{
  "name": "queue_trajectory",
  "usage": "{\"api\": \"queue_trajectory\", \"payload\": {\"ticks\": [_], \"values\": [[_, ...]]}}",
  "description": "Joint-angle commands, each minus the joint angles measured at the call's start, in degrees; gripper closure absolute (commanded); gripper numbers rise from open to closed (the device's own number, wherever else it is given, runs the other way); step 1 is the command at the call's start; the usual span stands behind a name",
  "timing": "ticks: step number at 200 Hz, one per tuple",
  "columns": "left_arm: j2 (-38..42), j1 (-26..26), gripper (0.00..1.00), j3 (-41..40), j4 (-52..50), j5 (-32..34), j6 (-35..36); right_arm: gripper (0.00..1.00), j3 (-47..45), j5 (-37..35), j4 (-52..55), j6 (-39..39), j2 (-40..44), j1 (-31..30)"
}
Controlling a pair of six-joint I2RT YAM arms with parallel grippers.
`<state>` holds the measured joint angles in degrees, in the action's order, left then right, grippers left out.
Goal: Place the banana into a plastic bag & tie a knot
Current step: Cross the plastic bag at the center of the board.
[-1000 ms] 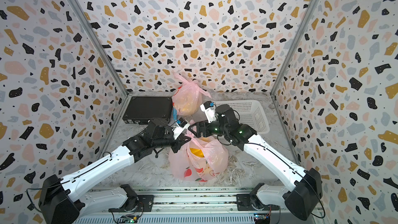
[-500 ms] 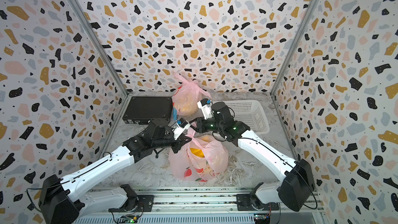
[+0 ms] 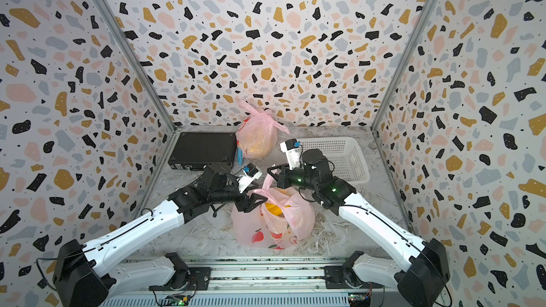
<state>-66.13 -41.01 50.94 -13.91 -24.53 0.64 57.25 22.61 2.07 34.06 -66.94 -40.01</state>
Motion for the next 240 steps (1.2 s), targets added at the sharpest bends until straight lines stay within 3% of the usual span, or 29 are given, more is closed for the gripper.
{"api": "queue_trajectory", "payload": {"ticks": [1, 25, 60, 135, 159, 187, 232, 240], "values": [[2.09, -0.27, 0.15, 0.61, 0.03, -2.91, 0.47, 1.0, -0.8, -0.95, -2.06, -0.49, 0.25, 0.45], [2.91, -0.29, 0.07, 0.06, 0.29, -5.55, 0.62, 1.0, -1.18, -0.84, -2.2, -0.26, 0.08, 0.72], [2.73, -0.25, 0.04, -0.23, 1.25, -5.12, 1.04, 1.0, -1.69, 0.03, -2.48, 0.05, 0.46, 1.07], [-0.12, -0.12, 0.2, 0.78, 0.19, -3.47, 2.35, 1.0, -2.85, 4.44, -5.23, 0.82, 1.99, 1.48], [0.22, -0.03, 0.3, 0.77, 0.45, -3.96, 2.56, 1.0, -2.85, 5.66, -5.32, 0.84, 1.99, 1.51], [0.31, 0.15, 0.5, 0.76, 0.67, -5.34, 2.63, 1.0, -3.03, 6.34, -5.36, 0.83, 2.25, 1.51], [0.51, 0.74, 1.0, 0.22, 0.68, -5.89, 2.26, 1.0, -3.09, 7.06, -4.68, 0.31, 3.41, 1.77], [0.76, 0.89, 1.0, 0.06, 0.87, -5.59, 1.96, 1.0, -3.49, 7.77, -5.23, 0.13, 3.8, 1.83]]}}
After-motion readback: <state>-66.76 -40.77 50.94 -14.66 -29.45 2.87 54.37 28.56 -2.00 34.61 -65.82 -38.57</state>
